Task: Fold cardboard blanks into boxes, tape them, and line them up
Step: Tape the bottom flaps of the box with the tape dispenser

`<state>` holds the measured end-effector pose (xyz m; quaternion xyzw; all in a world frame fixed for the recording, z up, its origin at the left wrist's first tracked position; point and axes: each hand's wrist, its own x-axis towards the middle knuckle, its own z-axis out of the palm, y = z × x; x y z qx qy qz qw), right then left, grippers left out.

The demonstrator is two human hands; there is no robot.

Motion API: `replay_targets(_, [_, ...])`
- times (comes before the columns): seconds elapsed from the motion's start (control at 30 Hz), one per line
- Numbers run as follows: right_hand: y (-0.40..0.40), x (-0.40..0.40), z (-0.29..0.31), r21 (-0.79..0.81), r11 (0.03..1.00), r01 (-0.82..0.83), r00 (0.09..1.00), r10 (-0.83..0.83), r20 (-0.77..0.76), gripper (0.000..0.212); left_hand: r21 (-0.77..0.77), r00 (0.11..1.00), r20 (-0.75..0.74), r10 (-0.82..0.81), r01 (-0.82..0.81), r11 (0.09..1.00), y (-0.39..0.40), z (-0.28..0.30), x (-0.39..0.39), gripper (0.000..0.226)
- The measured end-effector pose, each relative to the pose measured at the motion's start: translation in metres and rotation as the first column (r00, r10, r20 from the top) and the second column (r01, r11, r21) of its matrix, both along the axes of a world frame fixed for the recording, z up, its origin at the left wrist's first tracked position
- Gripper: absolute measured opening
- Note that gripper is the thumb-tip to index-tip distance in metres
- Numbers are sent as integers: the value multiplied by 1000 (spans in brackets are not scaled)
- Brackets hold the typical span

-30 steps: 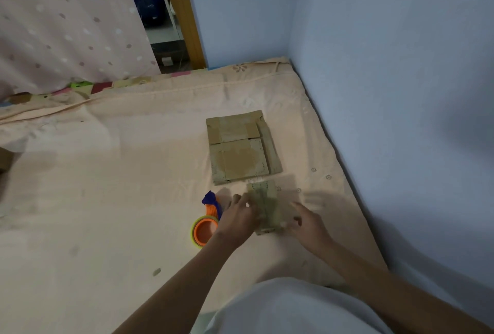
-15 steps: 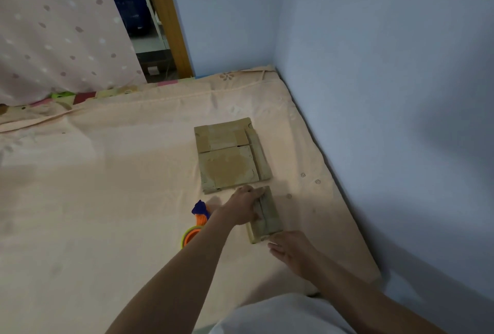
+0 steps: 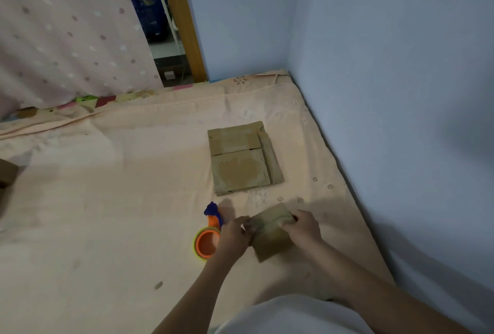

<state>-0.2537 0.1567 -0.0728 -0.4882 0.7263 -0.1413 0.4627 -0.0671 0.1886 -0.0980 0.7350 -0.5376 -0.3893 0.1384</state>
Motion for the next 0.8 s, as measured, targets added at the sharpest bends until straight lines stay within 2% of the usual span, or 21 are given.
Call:
replay_targets(0.13, [-11, 4, 2, -21, 993, -116, 988, 114, -106, 12, -50, 995, 101, 4, 1, 999, 2, -1, -7, 33])
replay_targets(0.2, [-10, 0, 0, -19, 992, -121, 988, 119, -102, 14, -26, 992, 124, -15, 18, 999, -2, -1, -5, 42])
replay_targets(0.27, [-5, -7, -3, -18, 993, -117, 989, 115, -91, 25, 11, 992, 97, -81, 81, 997, -7, -1, -3, 56])
replay_targets(0.33, [5, -15, -9, 23, 998, -67, 993, 69, -92, 45, 54, 988, 36, -149, 147, 988, -11, -2, -3, 70])
replay_targets(0.4, [17, -21, -19, 143, 988, 64, 993, -50, -104, 52, 118, 982, -37, -183, 186, 975, -15, -4, -6, 76])
replay_targets(0.47, [29, -22, -26, 256, 952, 165, 986, -164, -23, 38, 153, 975, -77, -208, 218, 964, -19, -7, -10, 74])
replay_targets(0.53, [35, -19, -28, 298, 932, 209, 962, -250, 109, 20, 138, 960, -68, -270, 277, 951, -22, -7, -14, 70])
replay_targets(0.63, [34, -15, -29, 210, 968, 136, 978, -165, 128, 16, 150, 948, -59, -312, 317, 937, -24, -7, -18, 66])
replay_targets(0.8, [18, -7, -21, 153, 987, 46, 995, -58, 81, 14, 132, 986, -89, -140, 151, 980, -18, -7, -22, 70])
